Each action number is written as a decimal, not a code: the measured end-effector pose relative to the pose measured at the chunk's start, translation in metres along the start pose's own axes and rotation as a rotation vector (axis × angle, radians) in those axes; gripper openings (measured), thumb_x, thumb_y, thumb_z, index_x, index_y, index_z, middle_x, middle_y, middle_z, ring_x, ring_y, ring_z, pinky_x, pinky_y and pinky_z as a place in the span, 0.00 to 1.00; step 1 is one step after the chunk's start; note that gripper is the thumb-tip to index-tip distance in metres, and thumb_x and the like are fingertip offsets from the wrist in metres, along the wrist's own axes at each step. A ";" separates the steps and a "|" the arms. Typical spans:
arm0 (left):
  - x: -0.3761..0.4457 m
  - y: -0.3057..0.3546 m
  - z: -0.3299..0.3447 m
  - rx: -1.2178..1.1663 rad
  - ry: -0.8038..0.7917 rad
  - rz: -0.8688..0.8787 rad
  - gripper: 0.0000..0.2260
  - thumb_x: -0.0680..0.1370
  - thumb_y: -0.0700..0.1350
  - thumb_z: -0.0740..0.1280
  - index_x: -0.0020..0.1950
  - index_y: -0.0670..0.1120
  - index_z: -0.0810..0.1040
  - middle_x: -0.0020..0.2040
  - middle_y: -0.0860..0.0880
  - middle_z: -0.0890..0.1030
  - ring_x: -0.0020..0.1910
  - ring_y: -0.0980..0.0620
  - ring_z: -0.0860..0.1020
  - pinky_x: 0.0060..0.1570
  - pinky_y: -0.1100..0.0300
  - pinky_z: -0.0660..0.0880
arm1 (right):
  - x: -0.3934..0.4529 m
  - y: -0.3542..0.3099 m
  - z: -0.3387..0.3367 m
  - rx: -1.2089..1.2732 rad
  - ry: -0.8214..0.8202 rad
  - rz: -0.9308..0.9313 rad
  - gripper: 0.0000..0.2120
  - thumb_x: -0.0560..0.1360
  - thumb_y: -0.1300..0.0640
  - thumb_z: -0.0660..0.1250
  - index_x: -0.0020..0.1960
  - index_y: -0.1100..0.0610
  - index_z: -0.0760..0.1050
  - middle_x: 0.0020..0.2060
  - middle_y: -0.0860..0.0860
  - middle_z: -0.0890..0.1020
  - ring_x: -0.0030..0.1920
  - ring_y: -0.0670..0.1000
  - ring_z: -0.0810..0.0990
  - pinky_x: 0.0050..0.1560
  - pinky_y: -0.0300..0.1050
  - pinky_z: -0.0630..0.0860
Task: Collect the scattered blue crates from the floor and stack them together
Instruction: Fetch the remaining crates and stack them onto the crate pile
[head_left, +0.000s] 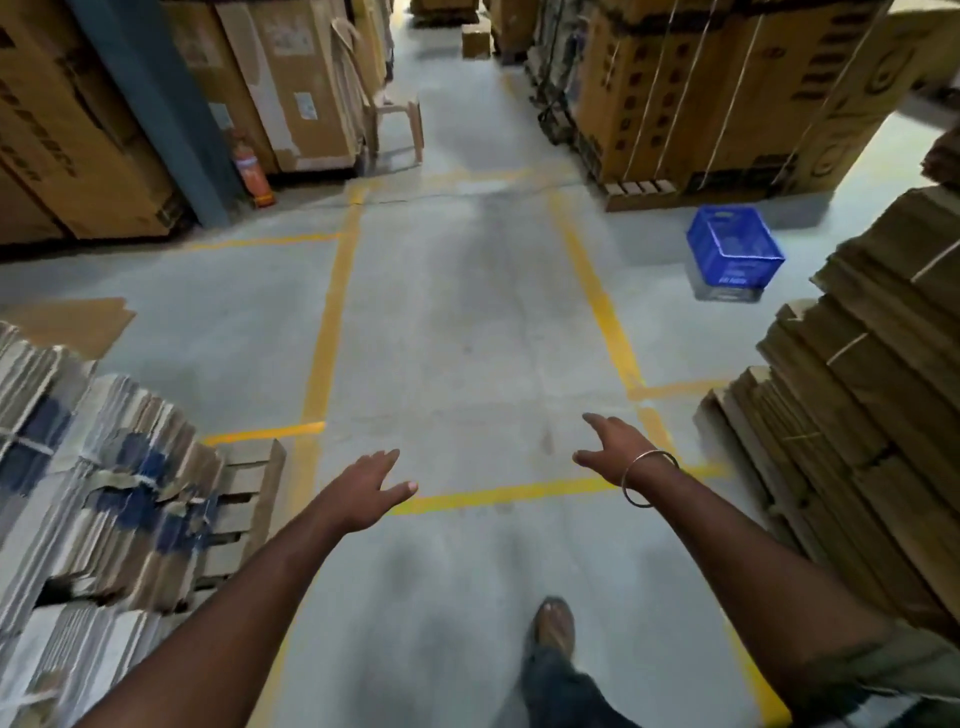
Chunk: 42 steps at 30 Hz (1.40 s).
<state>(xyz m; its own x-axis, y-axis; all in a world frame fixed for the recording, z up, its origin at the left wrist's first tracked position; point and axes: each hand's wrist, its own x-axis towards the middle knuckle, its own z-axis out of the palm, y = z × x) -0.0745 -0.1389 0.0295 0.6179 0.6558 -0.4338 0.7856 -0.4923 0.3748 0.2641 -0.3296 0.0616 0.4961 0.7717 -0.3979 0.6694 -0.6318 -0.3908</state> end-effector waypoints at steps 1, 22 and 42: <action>0.023 0.012 -0.003 0.011 -0.013 0.019 0.37 0.77 0.68 0.58 0.81 0.50 0.54 0.81 0.47 0.55 0.80 0.48 0.52 0.76 0.52 0.51 | 0.014 0.011 -0.008 0.009 0.006 0.026 0.36 0.74 0.48 0.69 0.77 0.55 0.59 0.71 0.59 0.68 0.71 0.58 0.68 0.68 0.48 0.66; 0.463 0.258 -0.090 0.138 -0.099 0.199 0.34 0.79 0.66 0.58 0.81 0.53 0.54 0.81 0.51 0.53 0.80 0.52 0.53 0.75 0.53 0.55 | 0.346 0.222 -0.217 0.204 0.063 0.333 0.35 0.74 0.48 0.69 0.77 0.55 0.60 0.70 0.59 0.70 0.70 0.59 0.70 0.66 0.50 0.68; 0.941 0.535 -0.208 0.237 -0.226 0.438 0.34 0.80 0.62 0.59 0.81 0.48 0.55 0.81 0.45 0.52 0.80 0.48 0.51 0.75 0.53 0.52 | 0.659 0.397 -0.425 0.332 0.129 0.638 0.35 0.75 0.50 0.69 0.76 0.57 0.60 0.73 0.58 0.68 0.72 0.57 0.67 0.68 0.46 0.65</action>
<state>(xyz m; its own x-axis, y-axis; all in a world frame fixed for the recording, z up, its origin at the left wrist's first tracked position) 0.9206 0.3338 -0.0073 0.8601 0.2334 -0.4536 0.4224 -0.8243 0.3769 1.0919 -0.0410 -0.0026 0.8084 0.2353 -0.5396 0.0350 -0.9342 -0.3550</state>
